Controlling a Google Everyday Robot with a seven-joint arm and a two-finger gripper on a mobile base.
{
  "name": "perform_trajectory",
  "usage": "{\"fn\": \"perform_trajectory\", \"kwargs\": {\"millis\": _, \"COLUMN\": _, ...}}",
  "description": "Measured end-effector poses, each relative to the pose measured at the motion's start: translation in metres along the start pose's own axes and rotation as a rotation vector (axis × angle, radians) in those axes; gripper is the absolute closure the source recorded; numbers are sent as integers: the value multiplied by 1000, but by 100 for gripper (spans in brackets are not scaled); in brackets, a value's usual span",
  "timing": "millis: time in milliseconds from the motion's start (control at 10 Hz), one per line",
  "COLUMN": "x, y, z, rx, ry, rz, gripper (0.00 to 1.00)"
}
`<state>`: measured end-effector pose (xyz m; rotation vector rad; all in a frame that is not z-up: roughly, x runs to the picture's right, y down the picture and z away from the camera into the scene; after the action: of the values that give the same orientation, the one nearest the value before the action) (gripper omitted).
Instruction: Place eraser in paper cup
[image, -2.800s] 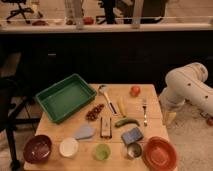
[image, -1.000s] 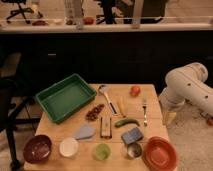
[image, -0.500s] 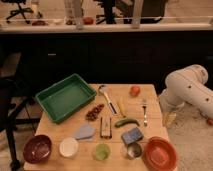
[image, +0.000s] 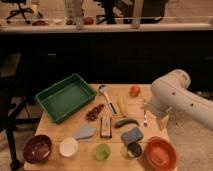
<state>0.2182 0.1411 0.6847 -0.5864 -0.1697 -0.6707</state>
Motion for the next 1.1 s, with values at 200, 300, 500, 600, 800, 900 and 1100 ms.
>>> {"fn": "perform_trajectory", "kwargs": {"millis": 200, "x": -24, "y": -12, "z": 7, "rx": -25, "ry": 10, "rz": -180, "gripper": 20}}
{"fn": "perform_trajectory", "kwargs": {"millis": 300, "x": -40, "y": -23, "z": 11, "rx": -32, "ry": 26, "rz": -252, "gripper": 20}}
{"fn": "perform_trajectory", "kwargs": {"millis": 500, "x": -46, "y": -27, "z": 13, "rx": -30, "ry": 34, "rz": -278, "gripper": 20}}
{"fn": "perform_trajectory", "kwargs": {"millis": 600, "x": -46, "y": -26, "z": 13, "rx": -31, "ry": 34, "rz": -276, "gripper": 20}}
{"fn": "perform_trajectory", "kwargs": {"millis": 800, "x": -47, "y": -28, "z": 13, "rx": -30, "ry": 33, "rz": -280, "gripper": 20}}
{"fn": "perform_trajectory", "kwargs": {"millis": 900, "x": -47, "y": -27, "z": 13, "rx": -31, "ry": 33, "rz": -278, "gripper": 20}}
{"fn": "perform_trajectory", "kwargs": {"millis": 1100, "x": -46, "y": -28, "z": 15, "rx": -29, "ry": 35, "rz": -279, "gripper": 20}}
